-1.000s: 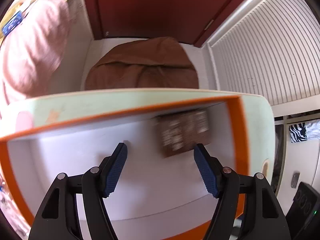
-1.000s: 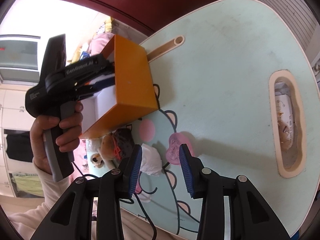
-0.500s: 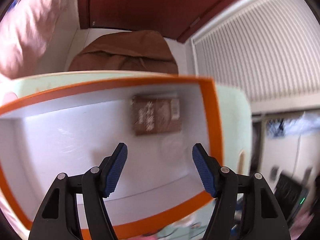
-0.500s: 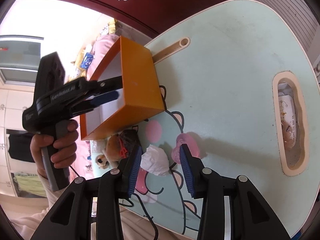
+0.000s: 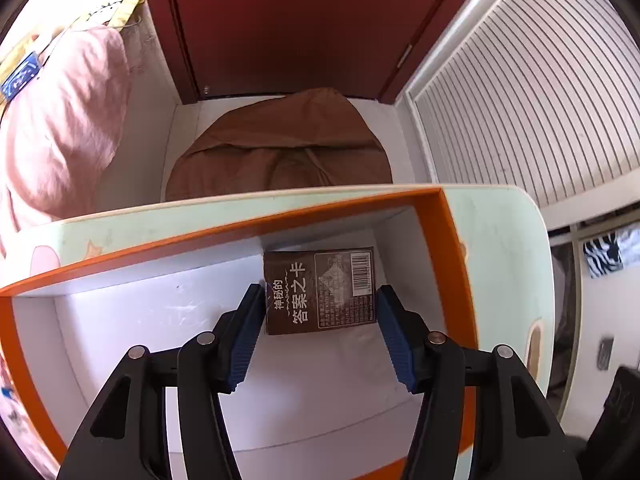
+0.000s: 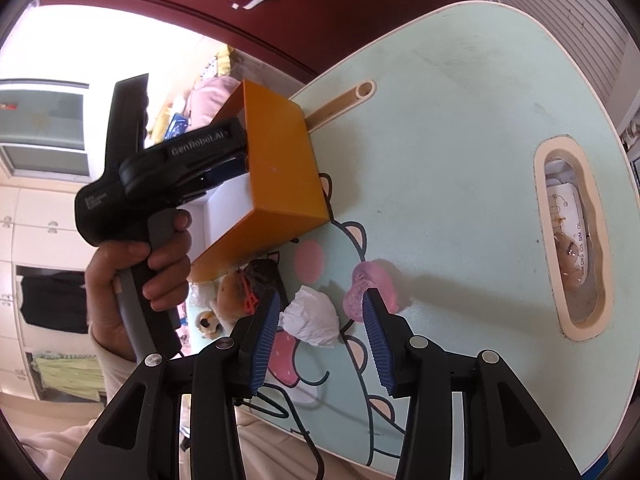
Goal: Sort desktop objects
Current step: 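Grasp the brown printed carton in the box with the left tool and lift it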
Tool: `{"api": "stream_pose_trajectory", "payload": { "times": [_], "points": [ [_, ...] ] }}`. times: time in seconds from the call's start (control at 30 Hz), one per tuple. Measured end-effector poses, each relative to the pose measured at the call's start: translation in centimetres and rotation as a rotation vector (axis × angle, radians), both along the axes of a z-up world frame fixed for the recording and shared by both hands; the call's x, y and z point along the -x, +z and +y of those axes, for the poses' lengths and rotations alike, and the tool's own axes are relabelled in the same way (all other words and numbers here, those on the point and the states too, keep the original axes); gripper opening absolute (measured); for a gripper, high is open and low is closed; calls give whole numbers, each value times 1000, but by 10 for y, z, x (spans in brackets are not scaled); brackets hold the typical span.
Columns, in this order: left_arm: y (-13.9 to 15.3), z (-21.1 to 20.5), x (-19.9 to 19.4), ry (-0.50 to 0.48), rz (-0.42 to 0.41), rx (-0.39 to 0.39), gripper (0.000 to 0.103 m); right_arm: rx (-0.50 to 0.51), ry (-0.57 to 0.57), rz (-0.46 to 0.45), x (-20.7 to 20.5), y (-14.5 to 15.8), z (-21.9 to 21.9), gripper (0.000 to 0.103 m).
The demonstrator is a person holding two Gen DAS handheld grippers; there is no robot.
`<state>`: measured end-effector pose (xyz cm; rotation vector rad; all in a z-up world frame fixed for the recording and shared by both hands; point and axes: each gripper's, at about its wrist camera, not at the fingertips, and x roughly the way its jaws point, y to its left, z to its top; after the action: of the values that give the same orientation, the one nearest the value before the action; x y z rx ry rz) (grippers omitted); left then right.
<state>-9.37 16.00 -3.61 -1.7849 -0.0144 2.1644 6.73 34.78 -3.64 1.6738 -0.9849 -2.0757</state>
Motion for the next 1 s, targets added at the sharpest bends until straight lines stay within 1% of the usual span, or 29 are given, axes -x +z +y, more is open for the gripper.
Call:
{"api": "stream_pose_trajectory", "payload": {
  "times": [0.07,0.17,0.33,0.47,0.57,0.67,0.83,1.0],
  "points": [
    [7,-10,-3,6,0,-43,57,-4,4,3,0,1,-2,43],
    [27,-30,-8,24,20,-102,58,-10,9,13,0,4,-4,43],
    [71,-76,-36,46,70,-195,58,-25,12,24,3,9,-7,43],
    [92,-107,-67,22,109,-206,58,-49,15,34,6,13,-13,43],
    [89,-126,-89,21,110,-205,58,-85,25,50,10,19,-21,44],
    [70,-141,-113,31,95,-199,58,-116,50,69,16,25,-33,44],
    [33,-146,-138,34,51,-195,58,-159,94,102,28,39,-55,44],
    [21,-151,-150,52,56,-208,58,-173,115,121,36,47,-72,46]
  ]
}}
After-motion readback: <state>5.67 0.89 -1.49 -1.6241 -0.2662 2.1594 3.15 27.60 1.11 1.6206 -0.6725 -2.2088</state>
